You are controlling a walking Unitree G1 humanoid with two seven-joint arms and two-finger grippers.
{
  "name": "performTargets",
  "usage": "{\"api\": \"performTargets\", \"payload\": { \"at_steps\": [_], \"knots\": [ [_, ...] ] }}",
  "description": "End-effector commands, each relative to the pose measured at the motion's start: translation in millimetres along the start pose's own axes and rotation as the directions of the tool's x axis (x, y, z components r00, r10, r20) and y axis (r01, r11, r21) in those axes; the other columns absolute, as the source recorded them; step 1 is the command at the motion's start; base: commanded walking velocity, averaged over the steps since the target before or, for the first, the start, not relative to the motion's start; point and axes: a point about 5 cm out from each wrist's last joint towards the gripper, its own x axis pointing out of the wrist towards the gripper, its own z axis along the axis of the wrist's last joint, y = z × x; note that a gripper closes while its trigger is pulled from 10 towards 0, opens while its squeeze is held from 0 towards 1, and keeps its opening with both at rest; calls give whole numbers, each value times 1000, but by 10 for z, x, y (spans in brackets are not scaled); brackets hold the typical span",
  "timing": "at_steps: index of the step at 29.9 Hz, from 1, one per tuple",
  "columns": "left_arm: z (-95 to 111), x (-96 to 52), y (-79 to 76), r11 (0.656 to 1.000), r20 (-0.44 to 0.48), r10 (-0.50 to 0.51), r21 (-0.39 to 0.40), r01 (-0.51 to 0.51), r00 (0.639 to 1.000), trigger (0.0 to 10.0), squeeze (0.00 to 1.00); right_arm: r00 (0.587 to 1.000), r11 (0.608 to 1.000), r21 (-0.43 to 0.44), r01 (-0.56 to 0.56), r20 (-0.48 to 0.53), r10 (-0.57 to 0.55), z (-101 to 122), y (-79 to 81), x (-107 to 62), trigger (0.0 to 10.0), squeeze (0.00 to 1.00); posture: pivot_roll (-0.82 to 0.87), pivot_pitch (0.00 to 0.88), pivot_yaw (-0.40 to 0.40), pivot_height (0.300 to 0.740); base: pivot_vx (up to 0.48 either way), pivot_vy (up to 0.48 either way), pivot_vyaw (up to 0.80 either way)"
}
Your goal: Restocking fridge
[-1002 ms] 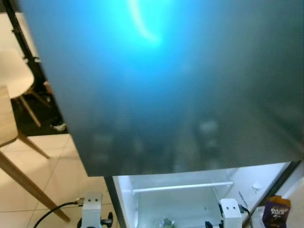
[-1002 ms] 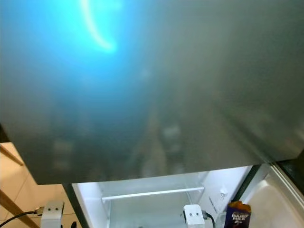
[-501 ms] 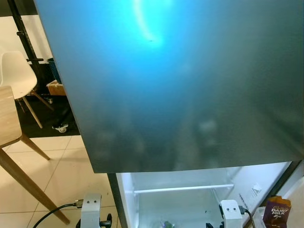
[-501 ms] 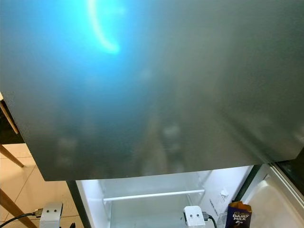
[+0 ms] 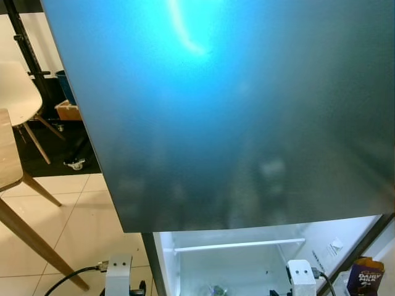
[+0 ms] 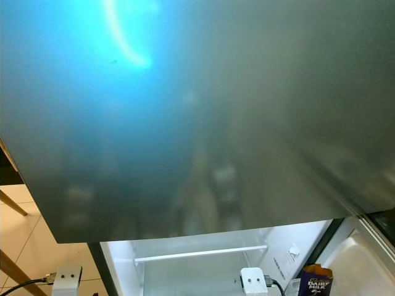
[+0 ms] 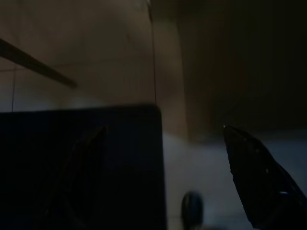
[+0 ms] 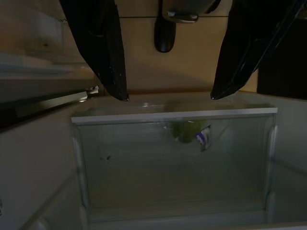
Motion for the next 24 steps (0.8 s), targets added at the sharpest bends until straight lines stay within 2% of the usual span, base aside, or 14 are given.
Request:
{"api": "performTargets", "payload": {
  "at_steps": [1,6,12,17,24],
  "knots": [
    [-176,-39,23,998,-80,-10,60,15,997,10000,0,991,997,-50,61,-119,-66,-197,-76,-44,10000,0,-51,96,-2,740,0,0,0],
    [-184,-49,43,999,-74,-13,49,16,997,10000,0,985,997,-35,76,-151,-80,-287,-91,-74,10000,0,-50,99,5,740,0,0,0],
    [-175,-49,51,999,-68,-15,51,18,998,10000,0,986,997,3,82,-142,-81,-298,-83,-80,10000,0,-52,99,9,740,0,0,0],
    [-159,-38,39,998,-76,-9,59,14,997,10000,0,984,995,2,96,-150,-95,-298,-76,-76,10000,0,-55,97,13,740,0,0,0],
    [-114,-26,35,999,-63,-8,31,10,998,10000,0,984,995,2,103,-148,-101,-285,-83,-73,10000,0,-56,99,15,740,0,0,0]
  ]
}}
